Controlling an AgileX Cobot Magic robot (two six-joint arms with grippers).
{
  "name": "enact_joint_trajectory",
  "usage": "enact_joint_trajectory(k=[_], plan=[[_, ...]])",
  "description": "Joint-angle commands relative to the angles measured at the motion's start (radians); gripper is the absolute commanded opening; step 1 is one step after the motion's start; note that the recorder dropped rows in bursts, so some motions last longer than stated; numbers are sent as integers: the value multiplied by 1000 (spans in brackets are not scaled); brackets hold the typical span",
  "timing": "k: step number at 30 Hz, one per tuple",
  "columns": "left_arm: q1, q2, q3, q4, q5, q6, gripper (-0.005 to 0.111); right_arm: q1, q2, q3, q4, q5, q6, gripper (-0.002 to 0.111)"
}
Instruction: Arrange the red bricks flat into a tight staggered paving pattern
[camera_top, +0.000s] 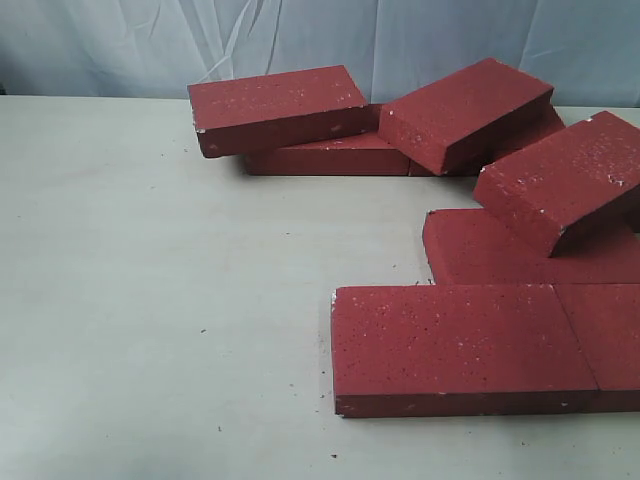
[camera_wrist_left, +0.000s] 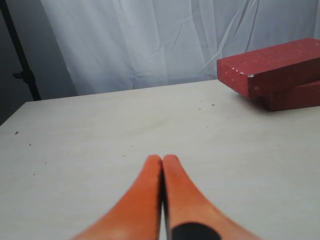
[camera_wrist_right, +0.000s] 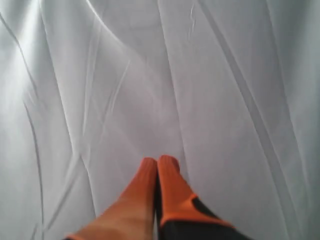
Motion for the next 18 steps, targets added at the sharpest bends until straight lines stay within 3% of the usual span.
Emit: enact_joint_trajectory(k=[1, 4, 8, 13, 18], plan=[[1, -4, 5, -6, -9, 0, 0, -4, 149, -143, -151, 279, -7, -1], [1, -4, 5, -6, -9, 0, 0, -4, 332, -307, -279, 615, -64, -1], [1, -4, 5, -6, -9, 0, 0, -4, 569, -494, -280, 946, -276, -1], [1, -4, 5, -6, -9, 0, 0, -27, 793, -713, -191, 1091, -458, -1], [1, -4, 5, 11, -13, 0, 0, -180, 944, -860, 166, 1194, -744, -1]])
